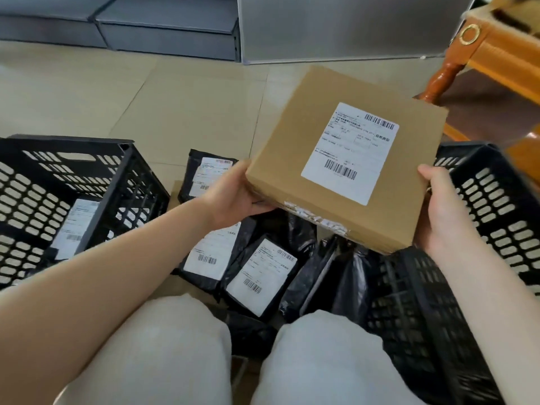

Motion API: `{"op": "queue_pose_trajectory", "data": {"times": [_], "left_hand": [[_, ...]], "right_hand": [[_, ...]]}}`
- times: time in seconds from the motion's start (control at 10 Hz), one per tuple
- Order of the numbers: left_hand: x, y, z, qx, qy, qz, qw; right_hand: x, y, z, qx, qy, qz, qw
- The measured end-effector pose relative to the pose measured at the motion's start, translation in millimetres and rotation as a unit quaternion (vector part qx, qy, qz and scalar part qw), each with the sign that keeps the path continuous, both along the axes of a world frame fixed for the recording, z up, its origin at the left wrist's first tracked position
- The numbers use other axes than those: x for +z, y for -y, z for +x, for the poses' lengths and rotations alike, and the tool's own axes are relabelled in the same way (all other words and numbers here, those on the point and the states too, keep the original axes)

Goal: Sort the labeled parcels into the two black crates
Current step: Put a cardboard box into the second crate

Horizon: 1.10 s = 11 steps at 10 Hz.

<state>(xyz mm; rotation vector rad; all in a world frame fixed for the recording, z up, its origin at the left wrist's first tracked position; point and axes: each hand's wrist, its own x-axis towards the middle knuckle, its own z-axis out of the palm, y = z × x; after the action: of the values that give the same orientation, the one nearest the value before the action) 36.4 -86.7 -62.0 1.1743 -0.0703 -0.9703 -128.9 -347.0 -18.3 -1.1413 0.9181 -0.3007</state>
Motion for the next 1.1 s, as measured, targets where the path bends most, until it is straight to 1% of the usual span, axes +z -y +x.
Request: {"op": "queue_pose_trajectory", "data": {"times": [0.1,0.2,0.3,0.4,0.5,0.6,0.7,0.8,0.9,1.0,1.1], "left_hand": [[12.1,38.2,1.8,-0.054,0.031,0.005,0.998],[27.2,78.5,-9.7,-0.113,0.08,0.037,0.99],[36.2,115.4,-29.8,-0.129,0.1,0.059,0.985],[35.6,145.4,-47.5,-0.148,0.087,0.078,0.982],[34.2,164.9,-62.5,-0.152,0.055,0.075,0.984],[30.1,180.3,-76.1,-0.137,0.02,0.072,0.988],[24.4,194.0,-91.3,-0.115,-0.009,0.078,0.99],[13.1,204.0,-105.2,-0.105,0.001,0.098,0.99],[0.2,212.9,-116.9,-0.107,0.004,0.099,0.989],[-2.5,219.5,-124.5,-0.117,0.054,0.112,0.985],[3.2,223.3,-127.6,-0.143,0.181,0.178,0.957]], "right_hand": [[19.7,28.3,-20.3,-0.01,-0.022,-0.04,0.999],[34.6,58.7,-36.6,-0.025,-0.032,-0.086,0.995],[42.7,88.4,-48.1,-0.049,-0.038,-0.119,0.991],[32.1,129.9,-60.3,-0.072,-0.022,-0.143,0.987],[10.8,259.0,-94.3,-0.174,-0.027,-0.144,0.974],[67.3,330.4,-52.5,-0.195,0.016,-0.087,0.977],[151.2,296.2,115.1,-0.212,0.055,-0.039,0.975],[29.3,189.6,-60.4,-0.209,0.12,0.05,0.969],[-21.3,123.9,-131.4,-0.232,0.102,0.081,0.964],[-35.7,120.4,-144.2,-0.257,0.07,0.063,0.962],[-47.7,123.6,-148.5,-0.284,0.073,0.058,0.954]]}}
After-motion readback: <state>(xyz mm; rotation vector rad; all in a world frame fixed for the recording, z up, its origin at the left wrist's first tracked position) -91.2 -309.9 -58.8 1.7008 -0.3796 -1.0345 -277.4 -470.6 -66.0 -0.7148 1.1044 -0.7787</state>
